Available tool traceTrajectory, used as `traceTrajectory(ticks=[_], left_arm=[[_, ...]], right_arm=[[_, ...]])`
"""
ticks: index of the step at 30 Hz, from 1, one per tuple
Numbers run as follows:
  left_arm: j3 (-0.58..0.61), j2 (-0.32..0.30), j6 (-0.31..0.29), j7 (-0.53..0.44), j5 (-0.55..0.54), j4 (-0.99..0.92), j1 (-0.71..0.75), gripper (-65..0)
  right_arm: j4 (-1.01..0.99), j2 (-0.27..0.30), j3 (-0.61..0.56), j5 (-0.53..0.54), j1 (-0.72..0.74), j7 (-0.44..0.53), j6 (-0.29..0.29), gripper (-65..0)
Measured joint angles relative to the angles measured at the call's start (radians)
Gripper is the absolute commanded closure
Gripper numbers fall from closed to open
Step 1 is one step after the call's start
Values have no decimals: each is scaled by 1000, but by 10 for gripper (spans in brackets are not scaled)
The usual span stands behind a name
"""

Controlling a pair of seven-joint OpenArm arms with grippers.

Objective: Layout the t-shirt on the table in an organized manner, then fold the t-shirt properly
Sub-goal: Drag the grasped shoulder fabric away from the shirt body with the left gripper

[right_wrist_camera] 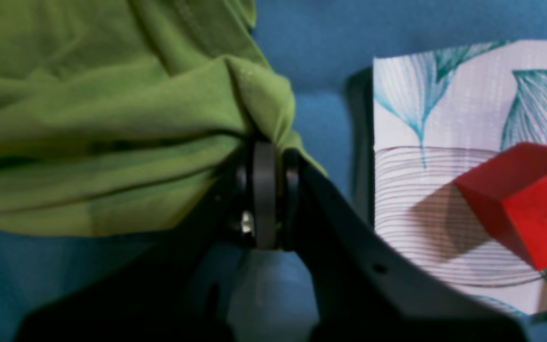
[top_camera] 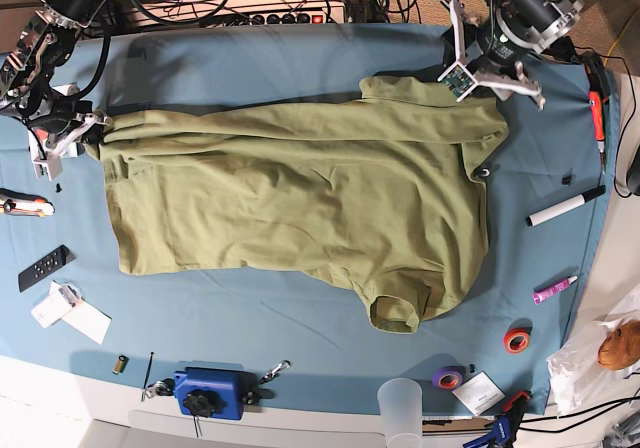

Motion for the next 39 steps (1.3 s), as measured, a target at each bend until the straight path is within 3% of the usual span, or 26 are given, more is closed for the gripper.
traceTrajectory(ticks=[6, 10, 17, 19, 21, 24, 28, 31, 32, 35, 39], left_arm=[[7, -69, -6, 0, 5, 0, -1, -230], [99, -132, 0, -40, 85, 0, 0, -230], [287, -168, 218, -51, 309, 0, -46, -230], [321, -169, 216, -59, 319, 0, -82, -230], [354, -173, 171, -58, 318, 0, -95, -230], [385, -172, 172, -55, 315, 0, -95, -230], [386, -173, 240, 68, 346, -21, -95, -230], [386, -172, 265, 76, 396, -21, -98, -230], [386, -172, 261, 61, 396, -21, -98, -230], [386, -172, 176, 27, 331, -21, -97, -230], [386, -172, 175, 12, 306, -21, -98, -230]], right_arm=[[0, 0, 0, 1, 0, 0, 0, 0], [0, 0, 0, 1, 0, 0, 0, 0], [0, 0, 0, 2, 0, 4, 0, 0], [0, 0, 0, 6, 0, 5, 0, 0], [0, 0, 0, 5, 0, 4, 0, 0], [0, 0, 0, 5, 0, 4, 0, 0], [0, 0, 0, 5, 0, 4, 0, 0], [0, 0, 0, 5, 0, 4, 0, 0], [0, 0, 0, 5, 0, 4, 0, 0], [0, 0, 0, 5, 0, 4, 0, 0], [0, 0, 0, 5, 0, 4, 0, 0]])
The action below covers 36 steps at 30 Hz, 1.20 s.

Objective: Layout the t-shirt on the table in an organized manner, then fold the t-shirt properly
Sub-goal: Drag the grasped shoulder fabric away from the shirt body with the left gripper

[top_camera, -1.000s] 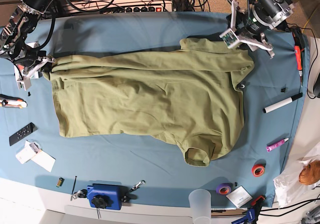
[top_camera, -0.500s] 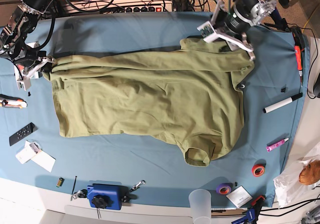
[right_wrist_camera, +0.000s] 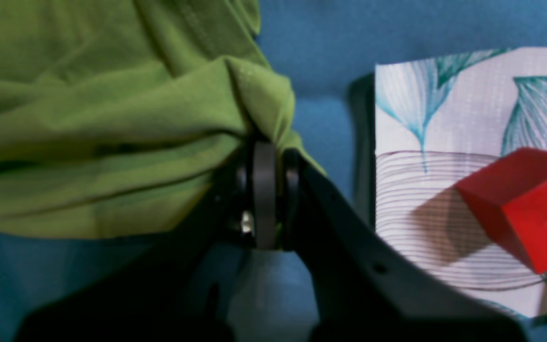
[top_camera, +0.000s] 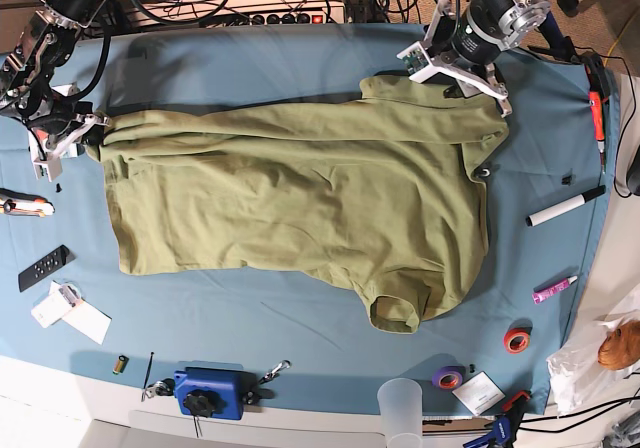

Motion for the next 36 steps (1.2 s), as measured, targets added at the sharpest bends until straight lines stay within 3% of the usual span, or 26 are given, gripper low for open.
traceTrajectory(ticks=[3, 6, 8, 10, 15, 17, 24, 29, 36], left_arm=[[0, 0, 3, -18, 0, -4, 0, -221], [0, 0, 9, -59, 0, -63, -3, -136], [0, 0, 47, -72, 0, -138, -6, -67], [0, 0, 94, -65, 0, -208, -17, 0], [0, 3, 296, 78, 94, -237, -25, 0], [0, 3, 337, 130, 114, -227, -25, 0], [0, 3, 344, 174, 117, -202, 28, 0], [0, 2, 372, 193, 196, -153, 89, 0], [0, 2, 401, 178, 246, -104, 119, 0]], right_arm=[[0, 0, 0, 0, 0, 0, 0, 0], [0, 0, 0, 0, 0, 0, 0, 0], [0, 0, 0, 0, 0, 0, 1, 0], [0, 0, 0, 14, 0, 3, 47, 0], [0, 0, 0, 163, 0, -101, 64, 0], [0, 0, 0, 189, -5, -116, 64, 0], [1, 1, 2, 296, -94, -100, 64, 0], [2, 3, 3, 378, -150, -94, 64, 0], [2, 2, 21, 393, -157, -98, 64, 0]])
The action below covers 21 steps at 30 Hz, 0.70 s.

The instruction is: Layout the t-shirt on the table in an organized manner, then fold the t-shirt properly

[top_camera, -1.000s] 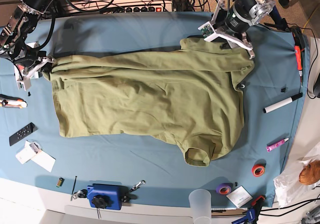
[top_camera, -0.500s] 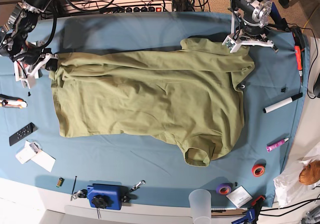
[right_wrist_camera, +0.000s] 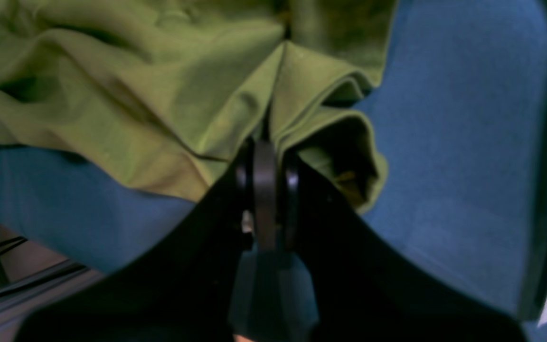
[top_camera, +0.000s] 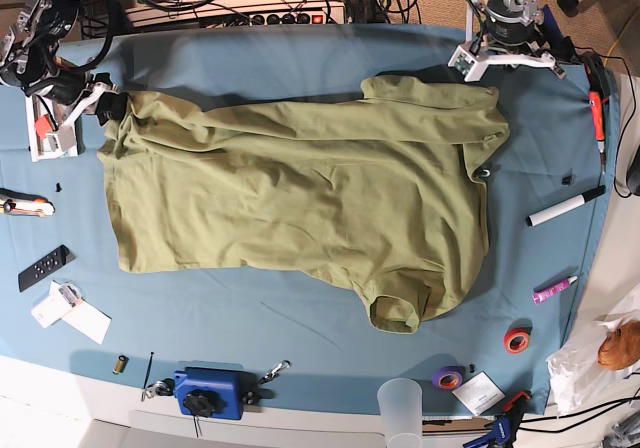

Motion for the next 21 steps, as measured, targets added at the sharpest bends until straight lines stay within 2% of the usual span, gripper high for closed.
traceTrajectory(ticks=[3, 4, 7, 9, 11, 13, 15, 21], left_arm=[[0, 0, 0, -47, -3, 0, 0, 0], [0, 0, 0, -50, -2, 0, 0, -42], [0, 0, -8, -51, -3, 0, 0, -221], [0, 0, -32, -64, -3, 0, 0, -274], [0, 0, -69, -109, -37, 0, 0, -275], [-1, 0, -125, -180, -104, 0, 0, -275], [1, 1, -186, -234, -126, 0, 0, -275], [-1, 1, -153, -243, -109, -18, -99, -270]], right_arm=[[0, 0, 16, -1, 2, -8, 0, 0], [0, 0, 17, -5, 2, -7, 0, 0], [0, 0, 17, -8, 2, -7, 0, 0], [0, 0, 17, -8, 2, -7, 0, 0], [0, 0, 17, -7, 2, -7, 0, 0], [0, 0, 17, -8, 2, -7, 0, 0], [0, 0, 17, -7, 2, -7, 0, 0], [0, 0, 18, -8, 2, -7, 0, 0]])
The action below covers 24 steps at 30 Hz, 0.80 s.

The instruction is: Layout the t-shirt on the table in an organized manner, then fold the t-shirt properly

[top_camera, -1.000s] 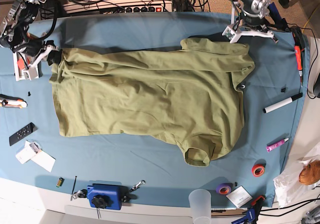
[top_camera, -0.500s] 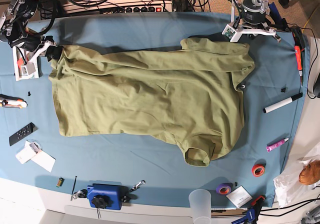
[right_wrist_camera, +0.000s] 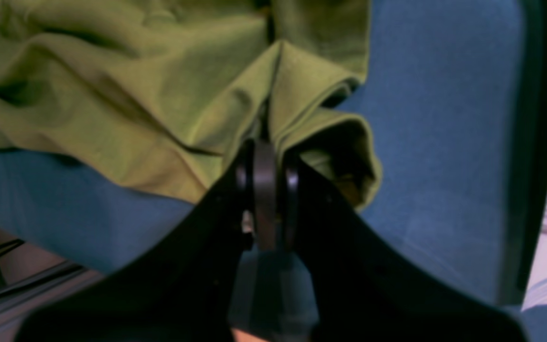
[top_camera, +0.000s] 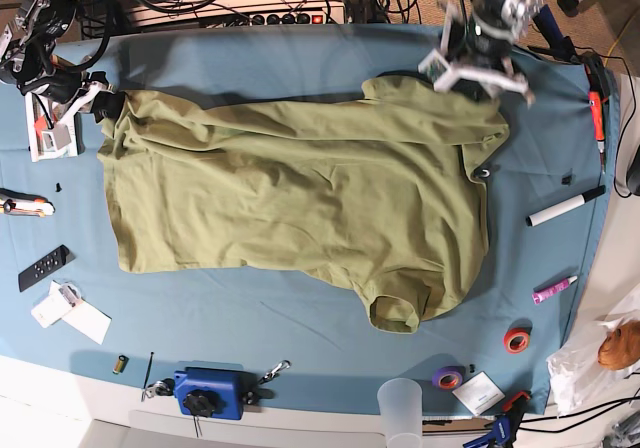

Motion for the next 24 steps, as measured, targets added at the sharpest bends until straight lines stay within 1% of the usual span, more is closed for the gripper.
traceTrajectory(ticks=[2, 5, 6, 7, 9, 11, 12, 13, 15, 18, 20, 22, 23, 24], left_arm=[[1, 0, -27, -8, -1, -34, -35, -269], [1, 0, -31, 0, -8, -82, -54, -269], [1, 0, -21, 15, -7, -89, -53, -269], [2, 0, 2, 46, -13, -92, -53, -269], [2, 0, 70, 122, -3, -90, -50, -269], [2, 0, 100, 215, 26, -84, -48, -269], [1, -1, 105, 244, 41, -76, -43, -269], [1, -1, 112, 252, 58, -63, -31, -269], [0, -1, 128, 233, 83, -23, 16, -269], [2, -1, 128, 174, 87, 68, 90, -269], [1, 0, 126, 136, 92, 127, 105, -269], [1, 0, 126, 73, 103, 146, 94, -269], [0, 0, 94, 57, 99, 145, 84, -269], [0, -1, 60, 40, 68, 137, 69, -269]], right_arm=[[0, 0, 0, 4, 0, 0, 0, 0], [0, 0, 0, 13, 0, -3, 0, 0], [0, 0, 0, 12, 0, -4, 0, 0], [0, 0, 0, 12, 0, -3, 0, 0], [0, 0, 0, 12, 0, -4, 0, 0], [0, 0, 0, 12, 0, -3, 0, 0], [0, 0, 0, 12, 0, -3, 0, 0], [0, 0, 0, 12, 0, -3, 0, 0], [0, 0, 0, 13, 0, -4, 0, 0], [0, 0, 0, 15, 0, -6, 0, 0], [0, 0, 0, 14, 0, -7, 0, 0], [0, 0, 0, 15, 0, -7, 0, 0], [0, 0, 0, 15, 0, -7, 0, 0], [0, 0, 0, 15, 0, -7, 0, 0]])
